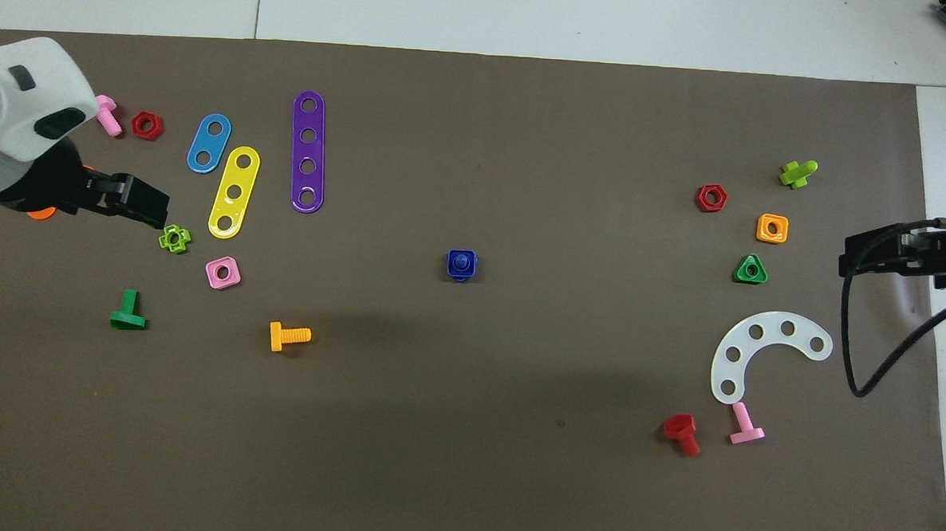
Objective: Unscrew and place screws in storage area
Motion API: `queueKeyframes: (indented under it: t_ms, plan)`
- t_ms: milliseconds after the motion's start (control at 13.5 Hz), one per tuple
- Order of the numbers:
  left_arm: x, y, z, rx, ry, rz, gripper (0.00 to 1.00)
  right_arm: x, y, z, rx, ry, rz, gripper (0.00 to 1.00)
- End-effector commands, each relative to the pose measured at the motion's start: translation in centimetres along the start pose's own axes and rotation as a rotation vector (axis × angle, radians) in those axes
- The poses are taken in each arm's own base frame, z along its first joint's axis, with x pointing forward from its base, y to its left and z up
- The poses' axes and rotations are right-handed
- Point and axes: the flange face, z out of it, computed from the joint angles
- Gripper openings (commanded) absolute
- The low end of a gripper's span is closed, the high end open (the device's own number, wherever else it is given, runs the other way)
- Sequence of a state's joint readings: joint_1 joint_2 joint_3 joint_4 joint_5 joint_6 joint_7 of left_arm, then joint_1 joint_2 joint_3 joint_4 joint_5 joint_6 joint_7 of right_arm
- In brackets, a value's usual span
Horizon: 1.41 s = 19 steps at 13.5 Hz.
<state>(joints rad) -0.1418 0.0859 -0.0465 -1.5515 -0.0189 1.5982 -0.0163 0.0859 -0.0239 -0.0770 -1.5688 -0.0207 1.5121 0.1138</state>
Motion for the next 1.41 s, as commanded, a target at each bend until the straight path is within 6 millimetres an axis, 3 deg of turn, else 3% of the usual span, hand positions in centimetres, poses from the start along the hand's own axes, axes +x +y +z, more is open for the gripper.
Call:
queueKeyframes:
  t_ms: [0,222,519,667,889,1037,1333]
  plan:
    - [1.6,6.7,3.0,-0.038,0.031,-0.07,0.99,-0.6,0.2,-0.1,0.016,-0.001,-0.015,1.0]
    - [3.3,12.0,5.9,-0.079,0.053,-0.095,0.99,-0.6,0.2,-0.1,0.016,-0.001,-0.015,1.0]
    - [4.4,16.8,8.9,-0.1,0.08,-0.118,0.98,-0.6,0.2,-0.1,0.016,-0.001,-0.015,1.0]
    - [5.3,21.4,12.9,-0.103,0.077,-0.133,0.96,-0.6,0.2,-0.1,0.016,-0.001,-0.015,1.0]
    - [7.3,26.3,18.6,-0.101,0.07,-0.158,0.93,-0.6,0.2,-0.1,0.016,-0.001,-0.015,1.0]
    - [7.7,27.5,20.7,-0.108,0.091,-0.156,0.92,-0.6,0.2,-0.1,0.016,-0.001,-0.015,1.0]
    - [6.5,29.3,24.0,-0.115,0.123,-0.126,0.9,-0.6,0.2,-0.1,0.016,0.0,-0.015,1.0]
